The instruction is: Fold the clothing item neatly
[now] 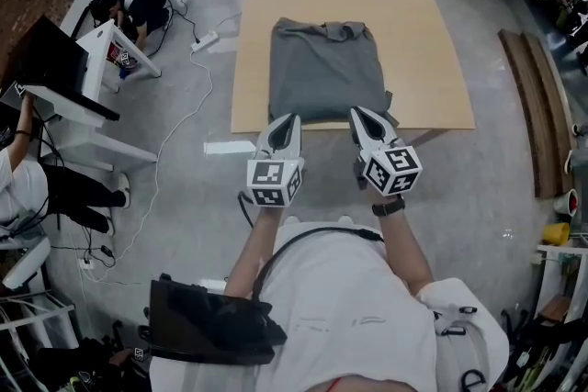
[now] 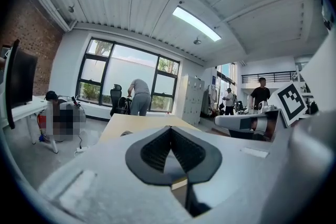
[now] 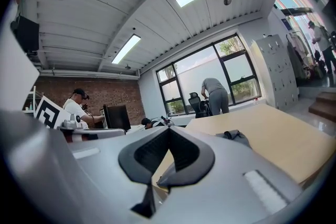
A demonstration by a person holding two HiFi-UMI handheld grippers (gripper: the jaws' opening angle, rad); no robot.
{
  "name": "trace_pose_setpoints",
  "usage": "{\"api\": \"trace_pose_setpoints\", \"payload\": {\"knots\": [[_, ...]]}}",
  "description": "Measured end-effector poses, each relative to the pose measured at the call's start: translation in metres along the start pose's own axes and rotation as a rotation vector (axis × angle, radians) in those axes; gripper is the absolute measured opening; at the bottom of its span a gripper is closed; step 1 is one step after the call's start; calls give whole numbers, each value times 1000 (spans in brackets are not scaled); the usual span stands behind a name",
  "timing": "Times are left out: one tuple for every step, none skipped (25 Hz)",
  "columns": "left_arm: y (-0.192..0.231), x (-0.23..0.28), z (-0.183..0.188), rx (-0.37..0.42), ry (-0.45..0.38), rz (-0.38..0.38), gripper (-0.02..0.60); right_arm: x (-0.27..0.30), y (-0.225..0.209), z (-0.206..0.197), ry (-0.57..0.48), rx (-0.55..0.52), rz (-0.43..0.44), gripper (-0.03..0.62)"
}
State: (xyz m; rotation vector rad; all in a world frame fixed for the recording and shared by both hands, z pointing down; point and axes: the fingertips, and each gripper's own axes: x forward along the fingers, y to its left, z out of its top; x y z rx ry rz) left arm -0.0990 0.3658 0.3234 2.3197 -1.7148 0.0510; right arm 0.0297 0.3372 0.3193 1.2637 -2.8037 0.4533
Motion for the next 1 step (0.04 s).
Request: {"api": "trace_pose_setpoints", "payload": {"knots": [[1, 1, 0, -1, 1, -2, 2, 1, -1, 0, 1, -2, -3, 3]]}}
